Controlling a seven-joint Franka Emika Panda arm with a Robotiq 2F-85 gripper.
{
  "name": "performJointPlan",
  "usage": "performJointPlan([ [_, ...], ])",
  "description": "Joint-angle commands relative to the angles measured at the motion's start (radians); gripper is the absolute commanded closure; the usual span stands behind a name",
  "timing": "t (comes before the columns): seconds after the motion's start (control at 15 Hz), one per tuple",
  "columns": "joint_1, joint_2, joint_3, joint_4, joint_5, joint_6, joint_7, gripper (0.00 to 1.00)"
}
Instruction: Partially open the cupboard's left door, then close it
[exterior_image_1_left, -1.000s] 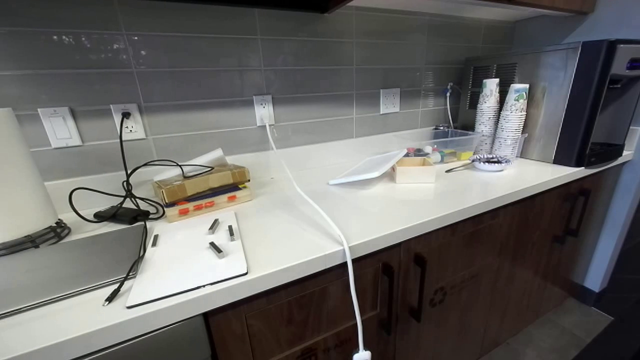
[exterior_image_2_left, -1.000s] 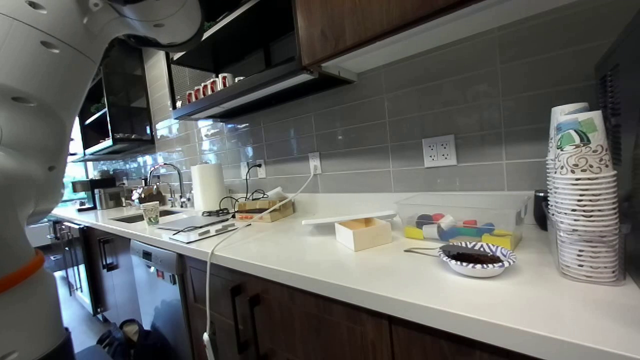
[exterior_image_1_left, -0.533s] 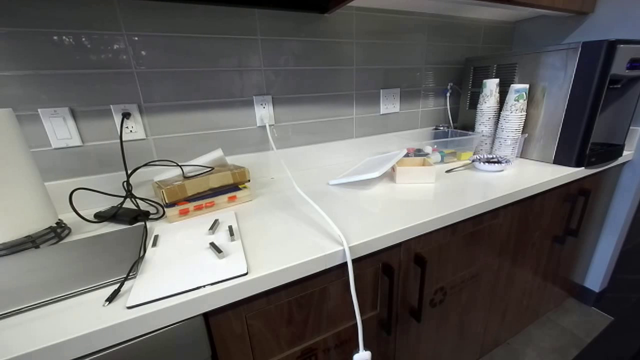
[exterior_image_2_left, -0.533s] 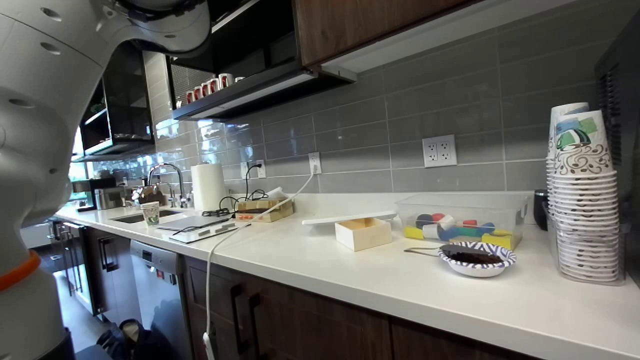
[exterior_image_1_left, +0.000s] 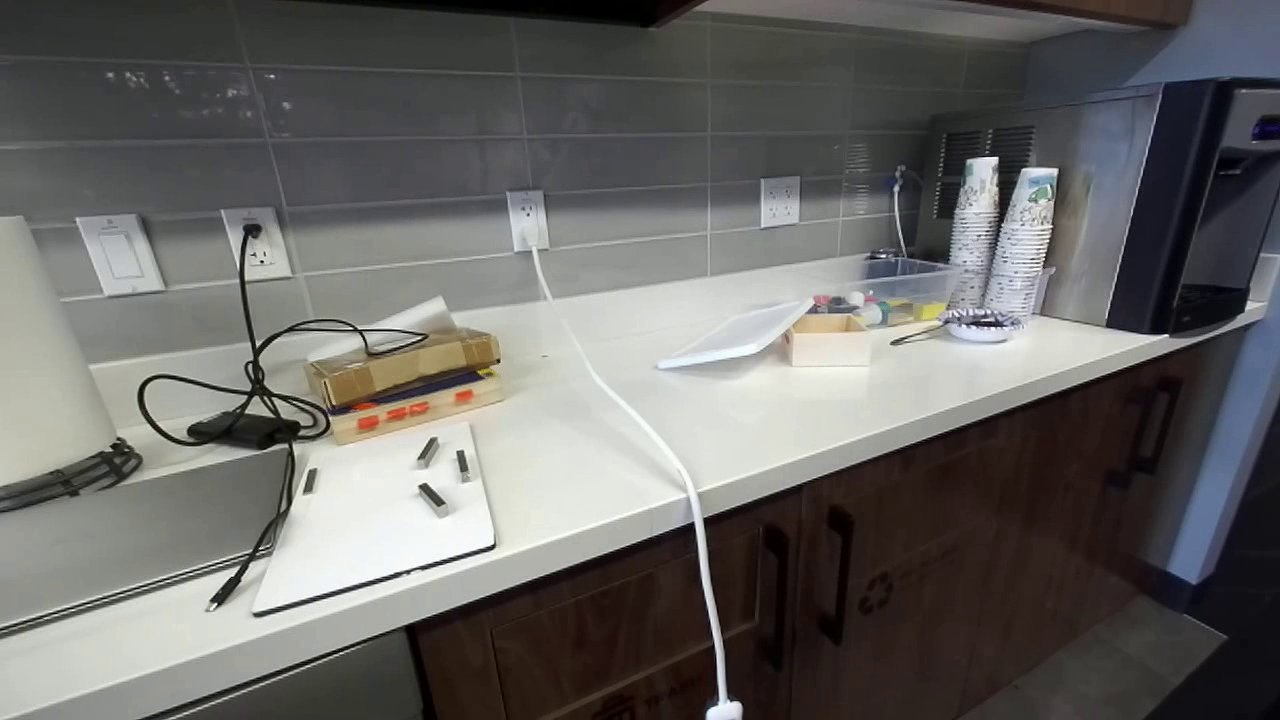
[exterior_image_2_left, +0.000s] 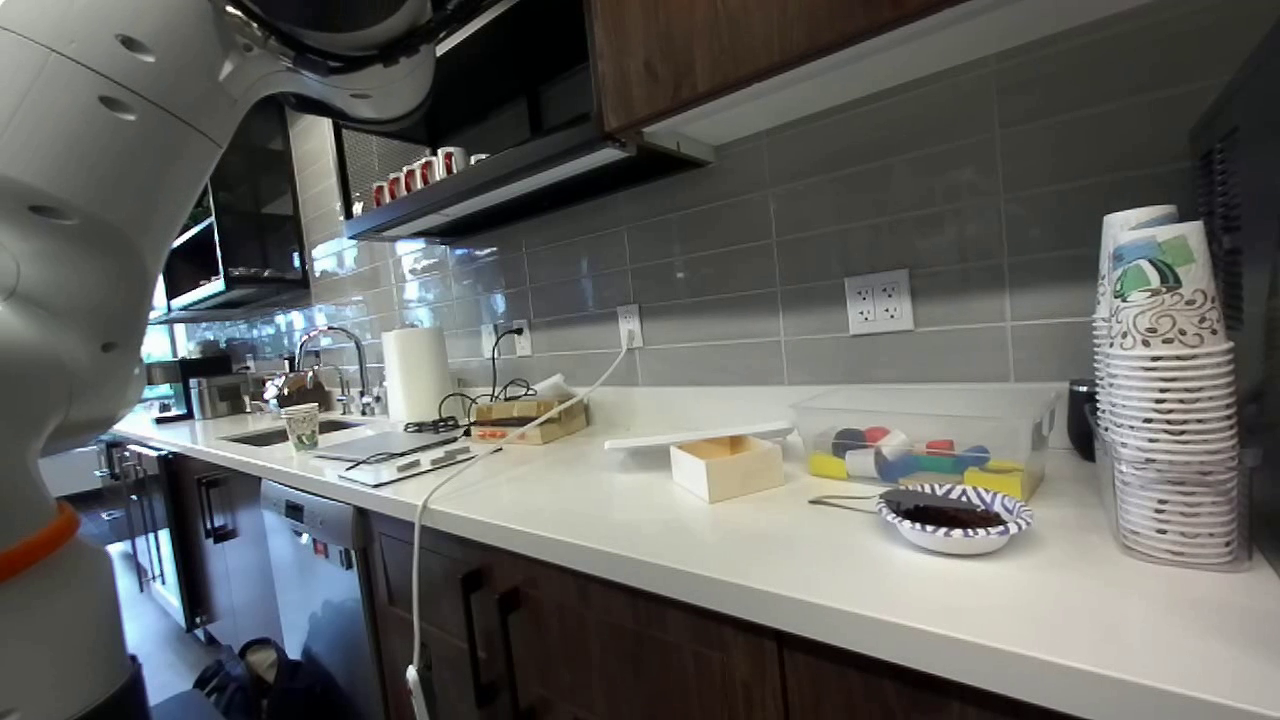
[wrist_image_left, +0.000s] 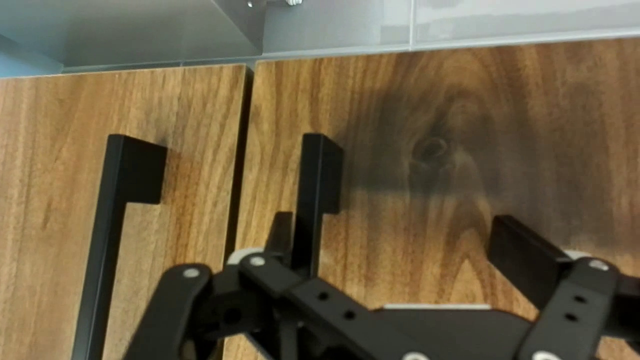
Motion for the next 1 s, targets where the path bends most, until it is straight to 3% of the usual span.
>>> performJointPlan([
  [0.0,0.026,0.016,0.042,0.058,0.019,-0.104,-0.023,0.0],
  [0.6,-0.026,-0.105,0.012,-0.009,0.021,-0.181,0.031,0.0],
  [0.93,-0.029,-0.147,0.008,-0.007,0.026,-0.146,0.058,0.0],
])
